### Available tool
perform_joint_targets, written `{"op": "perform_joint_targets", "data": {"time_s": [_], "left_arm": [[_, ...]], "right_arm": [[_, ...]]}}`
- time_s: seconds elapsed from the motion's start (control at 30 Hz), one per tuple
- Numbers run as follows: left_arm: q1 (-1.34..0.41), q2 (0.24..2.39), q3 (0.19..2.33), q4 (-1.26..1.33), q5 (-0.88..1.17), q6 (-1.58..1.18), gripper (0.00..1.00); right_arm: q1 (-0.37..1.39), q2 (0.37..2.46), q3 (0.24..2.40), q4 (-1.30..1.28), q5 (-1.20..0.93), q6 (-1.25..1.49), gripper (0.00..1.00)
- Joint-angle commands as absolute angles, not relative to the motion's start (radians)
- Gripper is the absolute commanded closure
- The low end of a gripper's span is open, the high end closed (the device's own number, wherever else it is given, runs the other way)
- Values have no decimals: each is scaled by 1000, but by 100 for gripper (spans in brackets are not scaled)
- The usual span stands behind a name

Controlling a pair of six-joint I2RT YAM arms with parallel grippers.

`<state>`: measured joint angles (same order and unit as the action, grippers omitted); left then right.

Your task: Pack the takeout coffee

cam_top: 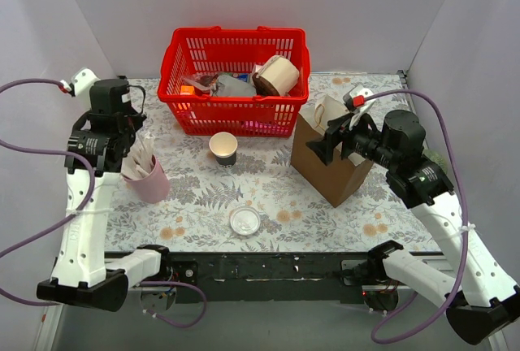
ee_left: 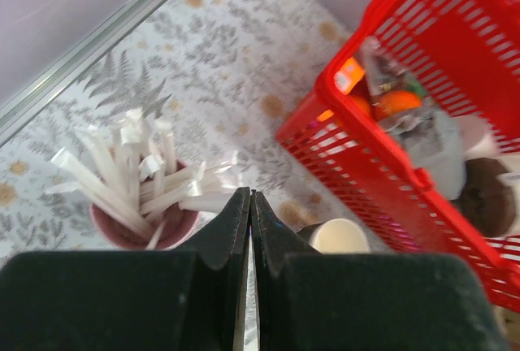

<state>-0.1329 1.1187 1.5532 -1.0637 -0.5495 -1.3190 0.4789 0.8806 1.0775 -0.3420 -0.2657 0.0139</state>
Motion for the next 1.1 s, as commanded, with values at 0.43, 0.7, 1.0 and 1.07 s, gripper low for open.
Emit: {"op": "perform_joint_targets", "data": {"time_s": [0.43,0.7,1.0,1.07], "left_arm": [[-129,1135,1937,-899,-8,-1085,100],[-129,1140,1735,-787,746,-1025,100],[-132,1065,1372,-522,1028,-1117,100],[-133,1059,1352,-505,1052,-1120,100]], "right_arm": [[485,959,1184,63,-822,86,8],[696,1156,1393,-141,-660,-75,9],[778,1345,1512,-192,-630,-6,15],[804,1397,1563,-247,-600,-6,16]]}}
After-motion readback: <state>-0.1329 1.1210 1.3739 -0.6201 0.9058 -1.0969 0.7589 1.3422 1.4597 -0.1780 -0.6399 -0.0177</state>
